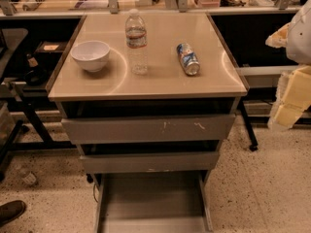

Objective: Place water bottle into bottom drawer

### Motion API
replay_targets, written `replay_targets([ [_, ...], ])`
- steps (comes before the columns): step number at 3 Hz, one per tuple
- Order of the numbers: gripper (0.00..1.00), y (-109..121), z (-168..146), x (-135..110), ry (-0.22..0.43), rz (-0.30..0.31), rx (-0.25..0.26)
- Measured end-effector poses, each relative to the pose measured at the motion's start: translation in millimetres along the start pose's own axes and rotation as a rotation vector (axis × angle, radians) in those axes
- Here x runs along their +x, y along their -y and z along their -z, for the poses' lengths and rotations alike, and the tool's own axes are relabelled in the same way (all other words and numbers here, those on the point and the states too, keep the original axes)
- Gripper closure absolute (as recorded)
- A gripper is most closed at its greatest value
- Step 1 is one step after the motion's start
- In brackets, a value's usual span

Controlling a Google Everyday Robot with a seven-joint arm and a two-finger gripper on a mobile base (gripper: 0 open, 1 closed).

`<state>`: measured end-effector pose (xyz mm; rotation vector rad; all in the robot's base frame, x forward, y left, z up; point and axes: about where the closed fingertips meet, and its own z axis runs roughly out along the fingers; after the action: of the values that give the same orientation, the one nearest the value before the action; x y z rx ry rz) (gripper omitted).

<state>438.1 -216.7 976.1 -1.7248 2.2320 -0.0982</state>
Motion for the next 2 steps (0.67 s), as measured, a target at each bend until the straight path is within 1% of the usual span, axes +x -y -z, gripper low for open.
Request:
replay_targets([
  [1,0.0,1.9,0.7,-2.3,0.011,-0.001,0.007],
  [2,0.0,25.5,-21.8,-26.8,0.085,0.0,-0.014],
])
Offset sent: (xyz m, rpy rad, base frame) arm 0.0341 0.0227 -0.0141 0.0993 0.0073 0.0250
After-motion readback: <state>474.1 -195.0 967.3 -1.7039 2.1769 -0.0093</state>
